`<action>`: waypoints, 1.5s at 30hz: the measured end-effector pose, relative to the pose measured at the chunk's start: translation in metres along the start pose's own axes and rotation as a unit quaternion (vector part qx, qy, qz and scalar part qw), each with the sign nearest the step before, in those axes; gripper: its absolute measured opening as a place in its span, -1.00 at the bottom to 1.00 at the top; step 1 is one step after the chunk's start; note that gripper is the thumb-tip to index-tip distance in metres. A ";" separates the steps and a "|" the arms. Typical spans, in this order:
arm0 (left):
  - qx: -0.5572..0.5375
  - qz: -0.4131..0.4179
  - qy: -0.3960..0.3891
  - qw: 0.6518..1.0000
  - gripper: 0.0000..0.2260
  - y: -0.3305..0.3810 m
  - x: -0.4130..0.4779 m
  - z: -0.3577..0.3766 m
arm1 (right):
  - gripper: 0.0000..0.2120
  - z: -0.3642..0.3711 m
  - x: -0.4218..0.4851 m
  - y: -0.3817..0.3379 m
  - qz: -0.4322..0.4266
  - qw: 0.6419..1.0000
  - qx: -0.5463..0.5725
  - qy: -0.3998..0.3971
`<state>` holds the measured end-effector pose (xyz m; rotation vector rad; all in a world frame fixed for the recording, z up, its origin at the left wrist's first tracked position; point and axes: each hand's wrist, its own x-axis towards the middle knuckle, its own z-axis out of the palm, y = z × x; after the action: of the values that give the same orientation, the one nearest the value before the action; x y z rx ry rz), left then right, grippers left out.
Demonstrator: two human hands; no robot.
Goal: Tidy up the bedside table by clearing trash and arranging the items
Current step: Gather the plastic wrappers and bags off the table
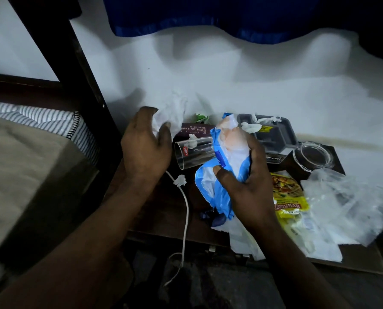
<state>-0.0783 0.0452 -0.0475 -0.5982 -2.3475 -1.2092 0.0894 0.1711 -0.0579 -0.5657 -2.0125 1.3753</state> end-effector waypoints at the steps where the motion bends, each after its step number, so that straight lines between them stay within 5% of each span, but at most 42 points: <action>1: -0.032 0.002 -0.008 0.999 -0.71 0.007 -0.002 -0.002 | -0.25 -0.001 0.000 -0.002 -0.001 1.000 0.004 0.010; 11: -0.324 -0.080 -0.035 0.942 -0.62 0.078 -0.034 0.004 | -0.36 -0.015 0.005 -0.009 0.025 0.994 0.070 0.080; 14: -0.328 -0.088 -0.063 0.938 -0.63 0.081 -0.039 0.012 | -0.44 -0.019 0.007 -0.006 0.024 0.989 0.113 0.090; 19: -0.413 -0.178 -0.143 0.882 -0.78 0.083 -0.053 0.029 | -0.54 -0.024 0.010 0.006 0.060 0.974 0.195 0.100; 26: -0.379 -0.140 -0.083 0.911 -0.69 0.089 -0.046 0.039 | -0.63 -0.031 0.011 0.003 0.113 0.939 0.312 0.092; 32: -0.407 -0.206 -0.094 0.885 -0.75 0.093 -0.046 0.039 | -0.61 -0.036 0.013 -0.011 0.145 0.907 0.389 0.073; 37: -0.392 -0.221 -0.160 0.878 -0.72 0.122 -0.054 0.038 | -0.72 -0.052 0.008 -0.013 0.132 0.923 0.344 0.110; 41: -0.325 -0.205 -0.232 0.894 -0.91 0.143 -0.061 0.039 | -0.81 -0.075 0.004 -0.017 0.123 0.937 0.301 0.127; 45: -0.277 -0.178 -0.275 0.903 -0.88 0.159 -0.074 0.041 | -0.60 -0.103 -0.002 -0.035 0.148 0.965 0.135 0.168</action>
<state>0.0622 0.1496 -0.0072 -0.7936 -2.6326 -2.1582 0.1638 0.2255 0.0005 -0.9323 -1.4852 1.5735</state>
